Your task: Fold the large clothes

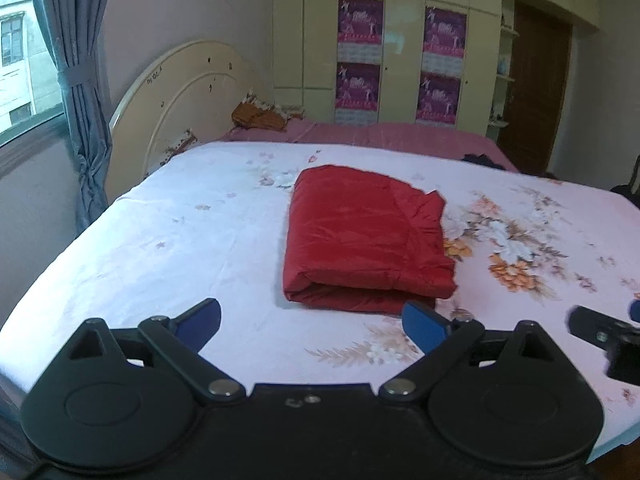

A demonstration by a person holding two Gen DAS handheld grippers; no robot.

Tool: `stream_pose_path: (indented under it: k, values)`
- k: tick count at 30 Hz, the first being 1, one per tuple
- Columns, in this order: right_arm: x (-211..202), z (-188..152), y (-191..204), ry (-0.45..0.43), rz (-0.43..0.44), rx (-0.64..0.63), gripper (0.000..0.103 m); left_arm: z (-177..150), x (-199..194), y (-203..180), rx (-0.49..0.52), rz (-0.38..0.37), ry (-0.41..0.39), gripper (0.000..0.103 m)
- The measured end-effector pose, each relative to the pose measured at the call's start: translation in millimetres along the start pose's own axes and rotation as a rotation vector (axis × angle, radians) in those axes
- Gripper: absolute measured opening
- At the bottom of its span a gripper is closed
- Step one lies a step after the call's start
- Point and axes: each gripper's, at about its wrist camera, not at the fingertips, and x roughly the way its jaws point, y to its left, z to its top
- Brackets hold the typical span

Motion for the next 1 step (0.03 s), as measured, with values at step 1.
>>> stream_pose_path:
  k: [1]
  values:
    - [6.1,0.1,-4.1,0.010,-0.009,0.007,0.103,2.8,11.3,2.0,-0.004,0.011,0.013,0.101]
